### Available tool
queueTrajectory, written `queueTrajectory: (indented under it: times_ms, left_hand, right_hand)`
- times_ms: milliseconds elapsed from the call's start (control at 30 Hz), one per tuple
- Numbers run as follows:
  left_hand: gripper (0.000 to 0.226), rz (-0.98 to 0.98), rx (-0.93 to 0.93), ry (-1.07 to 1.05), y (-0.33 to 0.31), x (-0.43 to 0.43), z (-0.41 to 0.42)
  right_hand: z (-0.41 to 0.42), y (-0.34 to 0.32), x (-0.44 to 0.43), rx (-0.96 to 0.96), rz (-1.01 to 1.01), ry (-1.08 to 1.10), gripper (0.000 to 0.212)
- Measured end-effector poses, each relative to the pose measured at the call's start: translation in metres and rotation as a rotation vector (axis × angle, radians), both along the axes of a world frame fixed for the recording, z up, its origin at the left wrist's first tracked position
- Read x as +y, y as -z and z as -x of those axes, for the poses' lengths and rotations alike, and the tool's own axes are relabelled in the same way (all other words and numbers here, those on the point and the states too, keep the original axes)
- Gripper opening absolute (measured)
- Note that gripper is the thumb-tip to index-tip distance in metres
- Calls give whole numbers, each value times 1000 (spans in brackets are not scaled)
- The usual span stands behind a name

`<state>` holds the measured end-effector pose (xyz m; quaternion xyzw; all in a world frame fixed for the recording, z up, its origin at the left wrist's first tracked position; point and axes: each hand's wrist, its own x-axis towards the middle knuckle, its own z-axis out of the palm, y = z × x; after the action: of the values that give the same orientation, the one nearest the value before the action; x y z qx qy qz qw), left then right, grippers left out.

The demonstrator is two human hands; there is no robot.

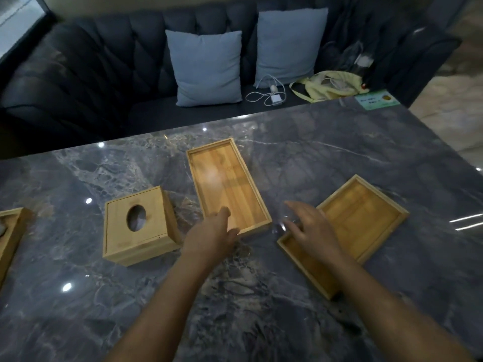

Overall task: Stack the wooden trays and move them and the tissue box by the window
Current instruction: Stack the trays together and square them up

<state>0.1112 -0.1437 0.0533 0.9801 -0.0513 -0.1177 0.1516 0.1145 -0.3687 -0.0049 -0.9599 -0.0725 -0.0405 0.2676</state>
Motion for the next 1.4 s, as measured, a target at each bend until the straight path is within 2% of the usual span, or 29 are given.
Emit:
queueTrajectory:
  times_ms: [100, 167, 233, 300, 433, 500, 600, 700, 767, 833, 900, 1033, 1133, 1267, 1333, 1400]
  left_hand:
    - [31, 267, -28, 123, -1, -39, -2]
    - [30, 314, 41, 237, 12, -68, 0]
    - [39, 298, 79, 316, 31, -92, 4]
    - [57, 251, 125, 289, 49, -109, 7]
    - [83, 232, 369, 71, 63, -129, 9]
    - [72, 284, 428, 13, 62, -134, 7]
    - [43, 552, 576, -141, 53, -139, 4]
    - [34, 611, 550, -211, 49, -137, 11]
    - [37, 621, 520, -236, 52, -133, 19]
    - [42, 695, 589, -288, 55, -132, 27]
    - [41, 709, 587, -305, 54, -135, 32]
    - [32, 721, 313, -216, 39, -133, 29]
    - [25, 800, 154, -208, 26, -119, 18]
    - [19, 975, -31, -339, 8, -97, 1]
    - [20, 963, -165, -395, 1, -82, -7]
    - [27, 869, -256, -394, -3, -64, -13]
  right_hand:
    - [14, 1, -13, 21, -41, 349, 42]
    - [25, 0, -17, 152, -136, 636, 55]
    - [38, 2, -18, 280, -242, 832, 71]
    - [50, 3, -20, 355, -334, 933, 82]
    - [64, 6, -18, 400, -566, 1053, 90]
    - [65, 7, -15, 339, -760, 1068, 89]
    - [66, 2, -18, 281, -1013, 1166, 71]
    - [70, -2, -35, 302, -1121, 1230, 59]
    - [71, -3, -46, 381, -1106, 1190, 47]
    - [71, -3, -50, 442, -1070, 1148, 40]
    - [71, -1, -50, 433, -1005, 1131, 34]
    - [65, -12, -45, 365, -947, 1049, 30]
    - [50, -36, -43, 289, -866, 859, 19]
    - [24, -63, -34, 132, -566, 518, 22]
    - [14, -65, -21, 95, -398, 412, 26]
    - [2, -62, -6, 82, -266, 352, 32]
